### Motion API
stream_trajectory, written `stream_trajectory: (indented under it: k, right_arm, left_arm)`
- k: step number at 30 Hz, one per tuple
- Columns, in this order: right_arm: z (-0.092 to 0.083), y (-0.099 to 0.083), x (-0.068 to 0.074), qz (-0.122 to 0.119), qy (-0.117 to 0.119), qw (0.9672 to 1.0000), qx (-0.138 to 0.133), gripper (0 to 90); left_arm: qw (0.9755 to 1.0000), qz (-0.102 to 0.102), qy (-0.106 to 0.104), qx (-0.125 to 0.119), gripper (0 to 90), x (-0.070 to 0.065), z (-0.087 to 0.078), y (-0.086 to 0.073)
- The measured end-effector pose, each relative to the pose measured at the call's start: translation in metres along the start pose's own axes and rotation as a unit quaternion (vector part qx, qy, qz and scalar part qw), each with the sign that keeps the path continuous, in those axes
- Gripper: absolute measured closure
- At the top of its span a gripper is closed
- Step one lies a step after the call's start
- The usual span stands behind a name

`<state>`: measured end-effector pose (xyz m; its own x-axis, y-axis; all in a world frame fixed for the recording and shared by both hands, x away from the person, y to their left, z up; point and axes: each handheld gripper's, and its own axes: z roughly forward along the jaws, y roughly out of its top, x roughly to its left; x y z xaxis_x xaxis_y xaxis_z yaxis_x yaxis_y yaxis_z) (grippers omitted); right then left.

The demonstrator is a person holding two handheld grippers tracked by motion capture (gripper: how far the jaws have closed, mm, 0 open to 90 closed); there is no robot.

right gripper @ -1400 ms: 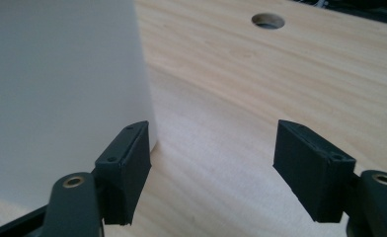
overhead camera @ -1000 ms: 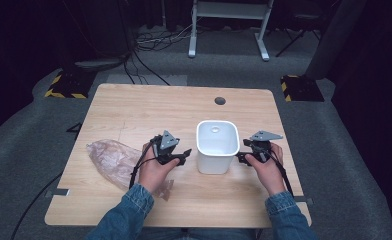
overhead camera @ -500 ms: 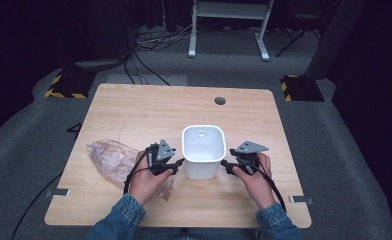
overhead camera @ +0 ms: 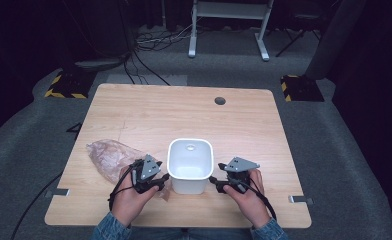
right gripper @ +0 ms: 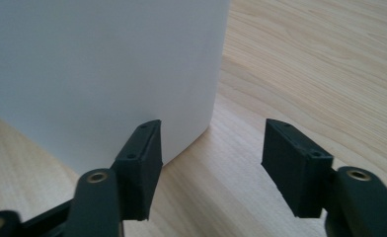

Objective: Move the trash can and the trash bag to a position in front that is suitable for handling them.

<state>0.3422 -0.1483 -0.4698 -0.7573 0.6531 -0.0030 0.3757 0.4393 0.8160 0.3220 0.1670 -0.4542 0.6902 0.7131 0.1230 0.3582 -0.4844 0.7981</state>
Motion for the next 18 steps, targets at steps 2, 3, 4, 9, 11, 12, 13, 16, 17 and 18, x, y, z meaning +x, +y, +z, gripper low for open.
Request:
stream_trajectory:
  k: [2, 3, 4, 9, 11, 12, 13, 16, 17, 18]
  right_arm:
    - [0.000, -0.005, 0.000, -0.003, 0.005, 1.0000, -0.004, 31.6]
    - [0.000, -0.007, -0.001, 0.001, 0.006, 1.0000, -0.002, 31.9]
    - [0.000, -0.011, -0.003, 0.007, 0.006, 1.0000, -0.001, 31.5]
    - [0.000, -0.029, -0.010, 0.020, -0.003, 0.9997, 0.013, 30.9]
    - [-0.002, -0.034, -0.012, 0.026, -0.007, 0.9995, 0.016, 30.5]
    - [-0.003, -0.035, -0.014, 0.027, -0.010, 0.9994, 0.017, 30.3]
    - [-0.003, -0.037, -0.015, 0.029, -0.014, 0.9993, 0.018, 30.1]
    - [-0.004, -0.042, -0.020, 0.037, -0.020, 0.9989, 0.021, 29.8]
    - [-0.004, -0.044, -0.022, 0.040, -0.022, 0.9987, 0.022, 29.6]
    - [-0.004, -0.044, -0.022, 0.040, -0.022, 0.9987, 0.022, 29.6]
  left_arm:
    - [0.9999, -0.012, 0.005, -0.011, 34.6, 0.007, -0.007, -0.005]
    - [0.9997, -0.017, 0.008, -0.012, 34.6, 0.010, -0.011, -0.008]
    - [0.9996, -0.022, 0.010, -0.011, 34.3, 0.014, -0.015, -0.012]
    - [0.9987, -0.043, 0.027, -0.009, 32.8, 0.037, -0.033, -0.032]
    - [0.9978, -0.053, 0.038, -0.008, 32.7, 0.050, -0.040, -0.040]
    - [0.9974, -0.055, 0.045, -0.008, 32.5, 0.056, -0.042, -0.044]
    - [0.9966, -0.063, 0.052, -0.005, 31.7, 0.065, -0.046, -0.050]
    - [0.9960, -0.068, 0.057, -0.001, 31.3, 0.074, -0.050, -0.057]
    - [0.9960, -0.069, 0.056, 0.001, 31.0, 0.078, -0.052, -0.059]
    - [0.9955, -0.075, 0.058, 0.000, 31.0, 0.082, -0.053, -0.063]
